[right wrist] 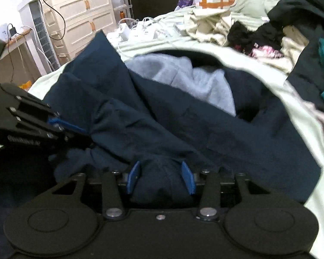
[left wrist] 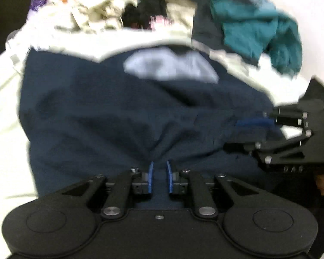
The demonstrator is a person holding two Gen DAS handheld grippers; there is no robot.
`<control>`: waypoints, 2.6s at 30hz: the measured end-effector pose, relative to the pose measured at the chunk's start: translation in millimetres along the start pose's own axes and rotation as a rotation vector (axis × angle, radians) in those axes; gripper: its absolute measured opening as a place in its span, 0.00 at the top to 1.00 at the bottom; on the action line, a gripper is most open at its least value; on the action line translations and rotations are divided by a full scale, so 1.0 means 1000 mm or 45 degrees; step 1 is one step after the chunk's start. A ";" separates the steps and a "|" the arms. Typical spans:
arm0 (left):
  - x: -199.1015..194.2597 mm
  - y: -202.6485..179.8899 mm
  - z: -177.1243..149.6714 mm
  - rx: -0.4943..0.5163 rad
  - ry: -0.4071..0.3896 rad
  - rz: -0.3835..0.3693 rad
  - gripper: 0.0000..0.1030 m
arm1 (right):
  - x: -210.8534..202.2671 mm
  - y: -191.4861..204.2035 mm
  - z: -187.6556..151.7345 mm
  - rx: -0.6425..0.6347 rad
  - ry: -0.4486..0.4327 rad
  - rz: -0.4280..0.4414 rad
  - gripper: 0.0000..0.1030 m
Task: Fold clothes
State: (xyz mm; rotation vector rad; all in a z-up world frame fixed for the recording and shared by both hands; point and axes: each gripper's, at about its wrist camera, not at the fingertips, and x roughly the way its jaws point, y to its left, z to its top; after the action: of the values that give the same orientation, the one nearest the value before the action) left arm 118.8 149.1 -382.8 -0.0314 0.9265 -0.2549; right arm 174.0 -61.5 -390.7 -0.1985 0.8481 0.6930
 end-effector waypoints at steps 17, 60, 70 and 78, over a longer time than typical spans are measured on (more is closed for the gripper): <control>0.036 0.027 -0.019 0.123 0.033 0.226 0.64 | 0.009 -0.015 -0.030 0.032 0.006 -0.013 0.53; -0.062 0.060 -0.075 -0.490 0.193 0.188 0.25 | -0.112 -0.068 -0.067 0.454 0.088 -0.037 0.12; -0.108 0.074 -0.143 -0.374 0.243 -0.005 0.25 | -0.165 -0.043 -0.181 0.852 0.177 -0.158 0.01; -0.127 0.061 -0.190 -0.480 0.332 -0.178 0.25 | -0.170 0.006 -0.224 0.961 0.234 -0.064 0.08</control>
State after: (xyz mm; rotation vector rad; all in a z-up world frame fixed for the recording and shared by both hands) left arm -92.6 253.4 -405.9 -0.4200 1.2247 -0.2133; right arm -47.2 -234.0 -410.8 0.3999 1.2198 0.2730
